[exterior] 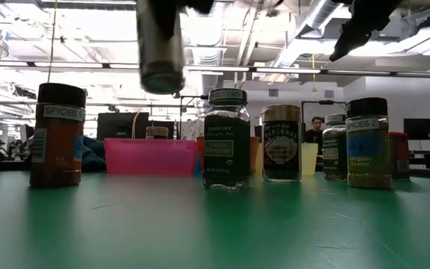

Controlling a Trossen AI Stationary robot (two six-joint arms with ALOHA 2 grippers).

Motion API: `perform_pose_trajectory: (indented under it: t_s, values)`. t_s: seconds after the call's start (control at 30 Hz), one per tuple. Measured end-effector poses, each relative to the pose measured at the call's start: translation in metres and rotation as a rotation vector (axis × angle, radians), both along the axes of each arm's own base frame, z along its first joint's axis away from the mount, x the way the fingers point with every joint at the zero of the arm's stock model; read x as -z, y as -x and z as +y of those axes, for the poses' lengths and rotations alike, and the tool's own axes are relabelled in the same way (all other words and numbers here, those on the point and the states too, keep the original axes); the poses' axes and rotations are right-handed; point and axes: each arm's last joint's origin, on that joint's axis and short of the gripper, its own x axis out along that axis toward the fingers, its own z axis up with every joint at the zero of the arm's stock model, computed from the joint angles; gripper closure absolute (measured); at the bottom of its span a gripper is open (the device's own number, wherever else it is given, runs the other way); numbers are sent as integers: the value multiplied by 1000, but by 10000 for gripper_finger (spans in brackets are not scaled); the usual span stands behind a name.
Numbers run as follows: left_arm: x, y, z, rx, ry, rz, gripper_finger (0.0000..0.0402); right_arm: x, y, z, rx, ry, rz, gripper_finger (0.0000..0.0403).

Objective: Sort spices by type
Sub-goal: Put the bottom gold seasoning bottle into the blue bin

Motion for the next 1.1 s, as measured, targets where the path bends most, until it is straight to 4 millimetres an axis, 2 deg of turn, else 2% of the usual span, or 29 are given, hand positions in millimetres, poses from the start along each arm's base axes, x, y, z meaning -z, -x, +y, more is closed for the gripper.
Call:
perform_pose_trajectory:
  t_s: [0.1,0.37,0.57,0.7,0.8,1.1]
  values:
    - [-10,8,43,-20,-53,-36,128,-1,-2,0,3,0,-19,124]
    - [-5,29,156,-130,-173,-36,127,-2,-6,-9,139,-80,-77,124]
    - [-10,48,221,-244,-272,-153,126,-1,-7,-16,233,-99,-89,124]
    - [-3,57,248,-270,-294,-149,126,0,-12,-22,279,-109,-104,124]
    - [8,55,263,-276,-285,-164,126,1,-18,-26,292,-107,-118,124]
    - [48,41,283,-132,-378,-14,125,13,-34,-32,327,-126,-69,124]
